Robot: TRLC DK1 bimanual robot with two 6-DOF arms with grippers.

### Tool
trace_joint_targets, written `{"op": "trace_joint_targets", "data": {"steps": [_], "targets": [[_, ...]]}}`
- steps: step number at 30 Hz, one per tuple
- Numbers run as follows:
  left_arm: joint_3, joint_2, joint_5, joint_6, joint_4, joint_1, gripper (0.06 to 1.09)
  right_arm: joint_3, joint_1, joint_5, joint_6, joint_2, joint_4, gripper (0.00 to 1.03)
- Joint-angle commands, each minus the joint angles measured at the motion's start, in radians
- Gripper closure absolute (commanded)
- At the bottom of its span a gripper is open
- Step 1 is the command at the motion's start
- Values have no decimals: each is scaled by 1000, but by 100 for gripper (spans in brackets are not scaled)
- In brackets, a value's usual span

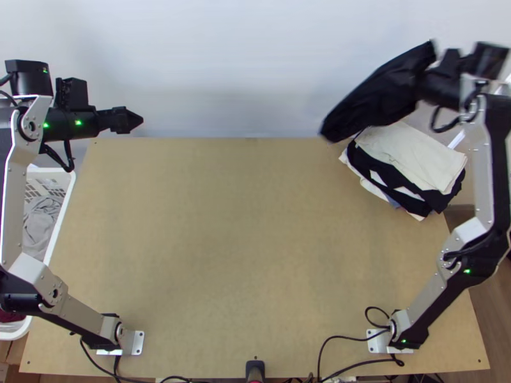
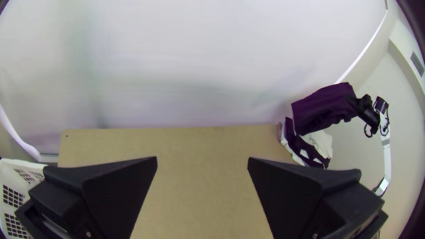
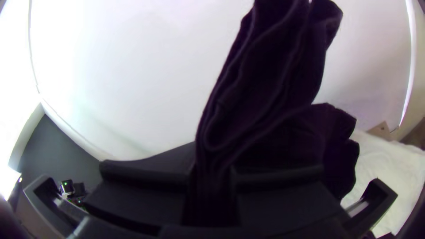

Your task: Fold the t-shirt

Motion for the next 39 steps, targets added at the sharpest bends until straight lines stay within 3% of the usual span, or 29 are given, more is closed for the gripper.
{"op": "trace_joint_targets", "data": {"steps": [1,7,19,35,36,37,39], "targets": [[-13,-27,-4,-7,-2,-17,9,50,-41,-14,51,8,81,100],[-10,-27,-4,-7,21,-44,9,30,-89,-14,72,31,107,100],[-11,-16,-4,-19,21,-49,9,-79,-158,-27,-1,68,73,100],[-25,-9,-4,-30,42,-61,9,-345,-352,-24,-218,-70,-56,100],[-26,-7,-4,-31,44,-66,9,-356,-362,-24,-224,-76,-59,98],[-26,-7,-4,-34,44,-71,9,-364,-374,-24,-239,-83,-72,86],[-26,-7,-4,-37,47,-75,9,-379,-392,-24,-279,-96,-122,38]]}}
